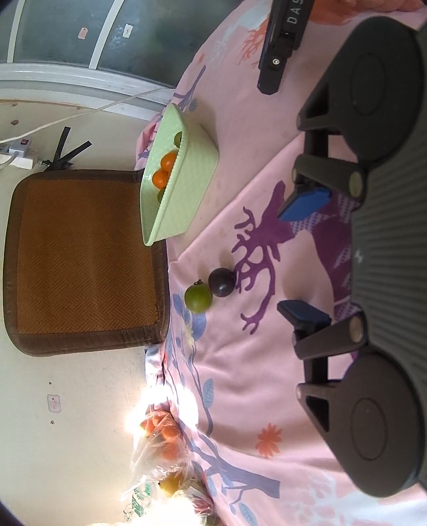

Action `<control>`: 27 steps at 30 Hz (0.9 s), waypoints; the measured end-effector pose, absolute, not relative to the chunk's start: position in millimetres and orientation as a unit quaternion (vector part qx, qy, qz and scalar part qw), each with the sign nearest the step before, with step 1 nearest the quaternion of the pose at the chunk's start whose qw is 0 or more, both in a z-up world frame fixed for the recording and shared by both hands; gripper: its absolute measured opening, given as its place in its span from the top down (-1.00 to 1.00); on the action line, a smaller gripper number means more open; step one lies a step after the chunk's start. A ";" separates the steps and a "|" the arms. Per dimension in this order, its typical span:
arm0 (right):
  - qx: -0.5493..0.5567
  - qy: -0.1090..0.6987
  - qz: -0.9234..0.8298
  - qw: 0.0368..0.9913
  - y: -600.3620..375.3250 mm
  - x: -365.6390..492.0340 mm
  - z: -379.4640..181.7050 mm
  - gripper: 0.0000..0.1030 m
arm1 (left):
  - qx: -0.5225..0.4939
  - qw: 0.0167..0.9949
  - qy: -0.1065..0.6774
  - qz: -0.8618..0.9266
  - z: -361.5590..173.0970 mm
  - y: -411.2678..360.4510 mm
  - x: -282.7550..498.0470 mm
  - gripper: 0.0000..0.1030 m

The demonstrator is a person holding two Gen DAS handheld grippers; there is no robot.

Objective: Organize fruits

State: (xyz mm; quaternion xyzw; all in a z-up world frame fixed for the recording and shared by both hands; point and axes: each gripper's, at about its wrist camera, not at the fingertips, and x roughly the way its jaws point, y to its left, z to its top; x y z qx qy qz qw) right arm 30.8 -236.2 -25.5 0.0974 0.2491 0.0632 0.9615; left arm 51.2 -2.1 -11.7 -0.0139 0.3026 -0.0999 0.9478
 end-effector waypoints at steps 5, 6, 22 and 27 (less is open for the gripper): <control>0.095 0.251 0.064 0.961 -235.7 31.2 -25.7 0.09 | -0.020 0.948 0.300 -0.103 -11.9 -1.1 50.1 -0.06; 0.095 0.251 0.064 0.961 -235.6 31.2 -25.7 0.08 | -0.020 0.948 0.299 -0.104 -11.9 -1.1 49.8 -0.06; 0.064 0.257 0.052 0.963 -226.8 33.0 -25.8 0.04 | -0.027 0.952 0.275 -0.128 -9.3 1.7 42.4 -0.12; 0.054 0.258 0.045 0.964 -223.6 33.8 -26.0 0.03 | -0.023 0.954 0.268 -0.135 -8.5 0.3 39.6 -0.14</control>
